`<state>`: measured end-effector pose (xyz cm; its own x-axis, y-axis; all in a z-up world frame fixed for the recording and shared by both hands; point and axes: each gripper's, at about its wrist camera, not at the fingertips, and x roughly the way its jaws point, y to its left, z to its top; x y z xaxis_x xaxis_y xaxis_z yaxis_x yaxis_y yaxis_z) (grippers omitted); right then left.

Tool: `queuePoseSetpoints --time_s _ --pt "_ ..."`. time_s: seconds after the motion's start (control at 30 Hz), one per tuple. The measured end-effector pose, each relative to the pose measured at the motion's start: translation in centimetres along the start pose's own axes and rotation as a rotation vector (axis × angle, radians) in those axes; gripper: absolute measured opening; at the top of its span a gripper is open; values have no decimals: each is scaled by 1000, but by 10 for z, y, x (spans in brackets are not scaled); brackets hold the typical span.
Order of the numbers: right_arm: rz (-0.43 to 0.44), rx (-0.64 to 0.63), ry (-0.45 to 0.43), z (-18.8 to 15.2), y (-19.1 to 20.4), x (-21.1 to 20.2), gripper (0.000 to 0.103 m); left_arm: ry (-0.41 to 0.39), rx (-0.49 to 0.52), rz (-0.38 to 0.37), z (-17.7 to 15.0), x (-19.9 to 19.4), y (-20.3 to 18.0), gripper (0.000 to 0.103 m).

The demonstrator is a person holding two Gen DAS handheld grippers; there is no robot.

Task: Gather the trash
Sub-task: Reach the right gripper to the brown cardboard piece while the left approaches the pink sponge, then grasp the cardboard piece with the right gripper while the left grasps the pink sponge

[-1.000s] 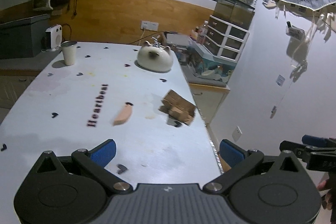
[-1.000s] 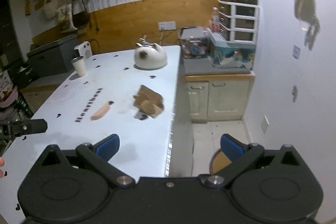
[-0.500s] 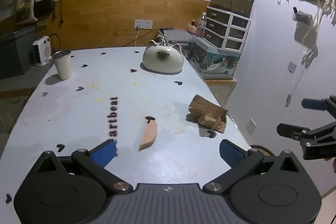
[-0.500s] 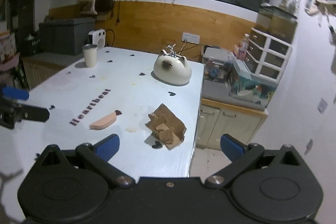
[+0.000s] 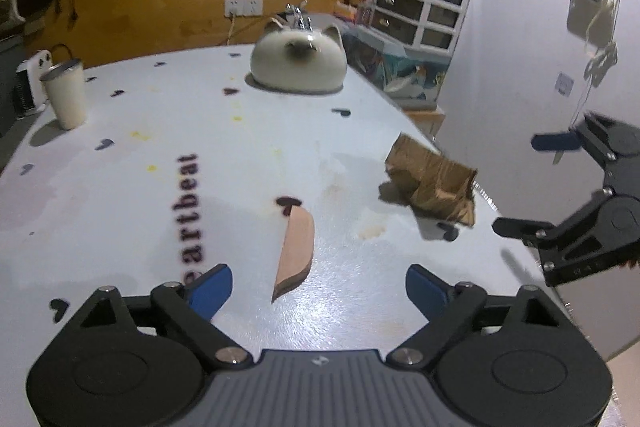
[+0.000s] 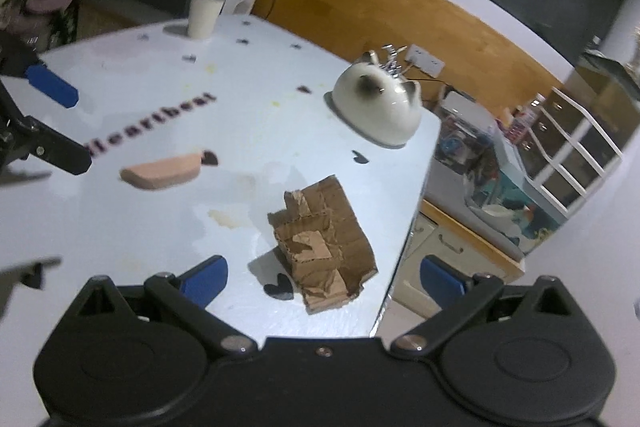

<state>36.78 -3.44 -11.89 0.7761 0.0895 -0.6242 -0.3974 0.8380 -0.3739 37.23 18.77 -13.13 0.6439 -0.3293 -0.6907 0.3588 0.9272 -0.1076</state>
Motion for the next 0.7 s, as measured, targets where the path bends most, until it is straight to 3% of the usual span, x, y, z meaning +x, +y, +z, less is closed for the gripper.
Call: queuePoseSetpoints --time_s 0.37,0.7 --pt "66 -129 68 -4 -3 81 103 16 26 -19 3 57 13 86" --pt "266 -113 177 7 -33 133 103 16 58 -79 1 78 24 80"
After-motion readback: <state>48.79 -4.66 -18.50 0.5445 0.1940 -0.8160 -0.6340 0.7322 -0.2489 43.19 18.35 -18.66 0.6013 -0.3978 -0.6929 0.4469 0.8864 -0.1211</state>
